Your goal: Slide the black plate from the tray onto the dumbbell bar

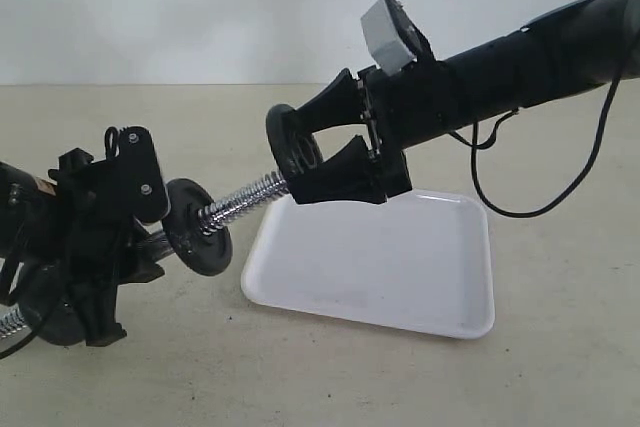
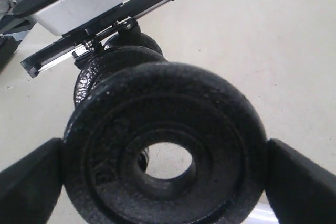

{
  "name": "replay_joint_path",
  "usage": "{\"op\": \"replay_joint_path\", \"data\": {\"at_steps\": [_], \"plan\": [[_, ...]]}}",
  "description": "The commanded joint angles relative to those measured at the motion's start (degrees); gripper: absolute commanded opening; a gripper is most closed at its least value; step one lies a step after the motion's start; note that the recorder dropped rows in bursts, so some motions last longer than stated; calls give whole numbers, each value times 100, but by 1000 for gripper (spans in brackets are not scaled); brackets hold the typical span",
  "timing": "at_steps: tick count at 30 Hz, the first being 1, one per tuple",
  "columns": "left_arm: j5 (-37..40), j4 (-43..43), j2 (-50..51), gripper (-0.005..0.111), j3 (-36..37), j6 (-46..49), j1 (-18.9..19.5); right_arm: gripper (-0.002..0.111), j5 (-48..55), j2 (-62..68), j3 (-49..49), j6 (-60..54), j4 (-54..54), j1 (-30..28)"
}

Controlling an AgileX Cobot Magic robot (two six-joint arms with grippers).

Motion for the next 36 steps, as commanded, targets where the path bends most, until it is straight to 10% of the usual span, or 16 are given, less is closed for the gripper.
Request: {"op": "replay_joint_path", "data": {"at_steps": [1,36], "plan": [[-1340,-154,-321,4,-306,69,-103,0,168,-114,-21,13,229,35],[-1302,-154,-321,4,-306,18,33,0,168,-114,-35,13,218,24]]}}
